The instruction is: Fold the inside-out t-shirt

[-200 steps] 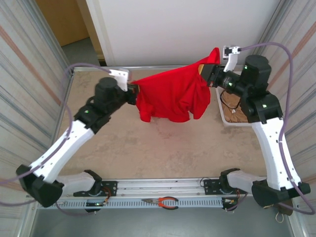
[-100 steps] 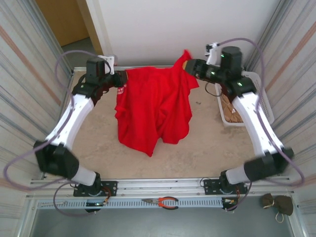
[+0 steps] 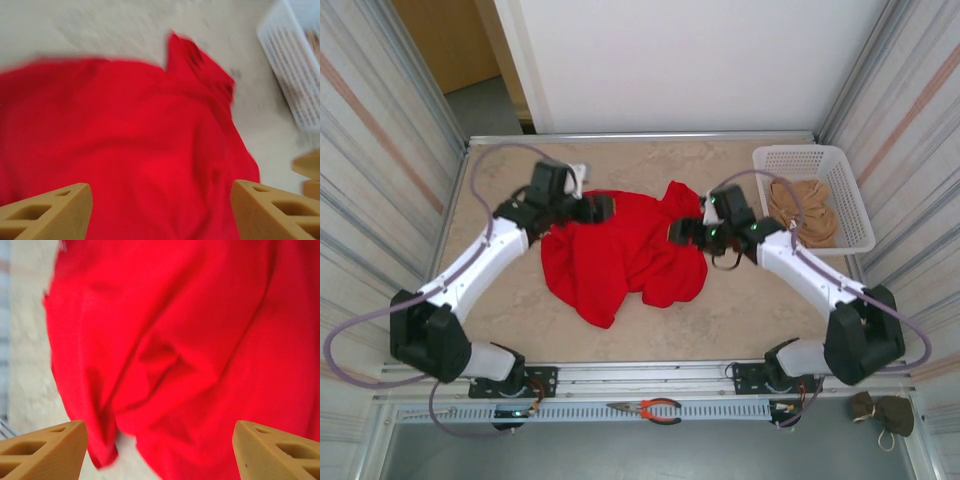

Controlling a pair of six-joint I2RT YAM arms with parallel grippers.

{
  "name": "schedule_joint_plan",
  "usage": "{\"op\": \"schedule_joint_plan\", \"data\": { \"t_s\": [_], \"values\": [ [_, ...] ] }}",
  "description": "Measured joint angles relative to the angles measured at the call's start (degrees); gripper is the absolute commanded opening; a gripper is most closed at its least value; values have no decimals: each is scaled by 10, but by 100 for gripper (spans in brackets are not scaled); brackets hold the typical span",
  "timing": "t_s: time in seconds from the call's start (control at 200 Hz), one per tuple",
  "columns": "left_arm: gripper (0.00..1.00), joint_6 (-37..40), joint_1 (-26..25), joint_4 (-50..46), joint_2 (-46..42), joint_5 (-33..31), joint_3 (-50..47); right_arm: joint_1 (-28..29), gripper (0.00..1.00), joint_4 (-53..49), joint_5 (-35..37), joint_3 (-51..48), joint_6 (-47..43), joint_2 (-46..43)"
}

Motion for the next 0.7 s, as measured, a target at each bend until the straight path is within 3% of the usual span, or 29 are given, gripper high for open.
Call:
{"op": "schedule_joint_plan", "data": {
  "t_s": [0.235,0.441,0.476,0.511,0.576,0.601,0.611,0.701],
  "values": [
    [76,-75,-176,-12,-8,-107,-124,148,85,-2,99,-100,84,-23],
    [73,-127,-223,-9,38,-174,-141,186,79,44,128,-117,139,34],
    [69,-132,-224,-10,50,-184,-142,186,72,54,130,-116,145,53],
    [60,-137,-225,-9,64,-195,-143,186,57,61,130,-113,148,70],
    [22,-145,-223,-9,86,-211,-145,181,20,73,131,-107,148,98],
    [2,-145,-220,-9,93,-214,-146,177,6,76,131,-105,147,104],
    [0,-145,-219,-9,95,-215,-147,176,1,78,130,-104,147,105],
    [0,-141,-194,-11,104,-219,-148,145,0,80,125,-99,141,102]
  ]
}}
